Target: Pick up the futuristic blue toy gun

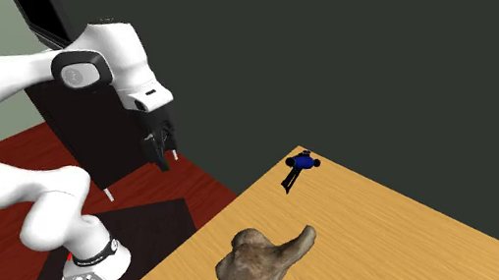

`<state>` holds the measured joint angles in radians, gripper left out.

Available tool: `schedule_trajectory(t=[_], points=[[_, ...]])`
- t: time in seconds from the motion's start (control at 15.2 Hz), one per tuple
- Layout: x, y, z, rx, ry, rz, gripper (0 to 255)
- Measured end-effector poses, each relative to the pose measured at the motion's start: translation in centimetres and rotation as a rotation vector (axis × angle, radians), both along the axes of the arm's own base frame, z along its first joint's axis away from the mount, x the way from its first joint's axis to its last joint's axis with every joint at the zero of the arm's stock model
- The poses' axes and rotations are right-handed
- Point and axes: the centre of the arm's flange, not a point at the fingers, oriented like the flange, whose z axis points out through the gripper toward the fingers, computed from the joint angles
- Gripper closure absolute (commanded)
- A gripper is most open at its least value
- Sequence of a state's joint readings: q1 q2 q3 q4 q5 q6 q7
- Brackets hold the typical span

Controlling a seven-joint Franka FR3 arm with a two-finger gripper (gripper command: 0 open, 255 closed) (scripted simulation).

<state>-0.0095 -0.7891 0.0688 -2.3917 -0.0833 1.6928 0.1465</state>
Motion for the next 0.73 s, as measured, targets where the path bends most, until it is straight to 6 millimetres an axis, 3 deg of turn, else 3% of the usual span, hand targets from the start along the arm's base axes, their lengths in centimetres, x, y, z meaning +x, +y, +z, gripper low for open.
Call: schedule_trajectory(t=[0.13,0.33,0.53,0.73], points=[[0.6,-0.1,-0.1,-0.003,0.004,0.013,0],[3.9,-0.3,-0.5,-0.020,0.030,0.085,0],[8.2,-0.7,-0.5,-0.040,0.060,0.168,0],[12.3,-0.8,-1.9,-0.061,0.090,0.253,0]])
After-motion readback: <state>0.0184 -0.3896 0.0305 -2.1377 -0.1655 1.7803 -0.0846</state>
